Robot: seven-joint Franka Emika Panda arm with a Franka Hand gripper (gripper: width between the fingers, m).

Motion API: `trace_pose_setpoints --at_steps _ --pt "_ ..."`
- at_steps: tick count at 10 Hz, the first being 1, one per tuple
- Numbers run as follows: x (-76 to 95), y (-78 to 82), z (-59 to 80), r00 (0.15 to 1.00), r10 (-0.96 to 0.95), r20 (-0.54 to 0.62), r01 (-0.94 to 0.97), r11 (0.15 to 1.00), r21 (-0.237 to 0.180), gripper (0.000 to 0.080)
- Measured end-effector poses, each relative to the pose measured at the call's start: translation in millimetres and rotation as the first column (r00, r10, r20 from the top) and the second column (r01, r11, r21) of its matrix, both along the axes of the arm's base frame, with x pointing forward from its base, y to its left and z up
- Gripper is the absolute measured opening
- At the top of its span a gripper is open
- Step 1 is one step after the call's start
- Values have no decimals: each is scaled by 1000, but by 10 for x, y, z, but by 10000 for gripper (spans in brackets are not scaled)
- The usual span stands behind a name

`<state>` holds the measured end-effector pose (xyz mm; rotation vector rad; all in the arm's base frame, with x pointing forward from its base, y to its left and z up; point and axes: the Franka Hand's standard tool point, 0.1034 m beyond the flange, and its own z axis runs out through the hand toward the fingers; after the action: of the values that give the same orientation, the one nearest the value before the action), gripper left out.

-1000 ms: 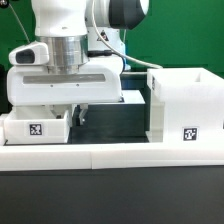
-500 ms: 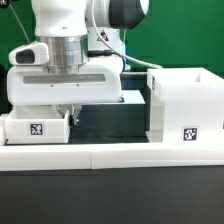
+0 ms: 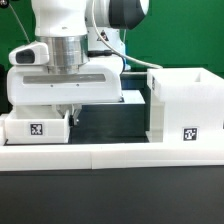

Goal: Assemble drawer

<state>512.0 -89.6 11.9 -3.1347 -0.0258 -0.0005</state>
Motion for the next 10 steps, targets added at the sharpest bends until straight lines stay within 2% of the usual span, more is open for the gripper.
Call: trace_pose_setpoints --at_steps 2,4,5,7,10 --pt "42 68 110 1000 19 5 -19 1000 9 41" --pt "122 205 217 999 38 26 -39 999 12 41" --pt "140 254 232 998 51 31 -51 999 12 41" --pt "122 221 207 997 77 26 -77 997 9 42" --pt "114 241 185 944 328 23 -328 945 -11 42"
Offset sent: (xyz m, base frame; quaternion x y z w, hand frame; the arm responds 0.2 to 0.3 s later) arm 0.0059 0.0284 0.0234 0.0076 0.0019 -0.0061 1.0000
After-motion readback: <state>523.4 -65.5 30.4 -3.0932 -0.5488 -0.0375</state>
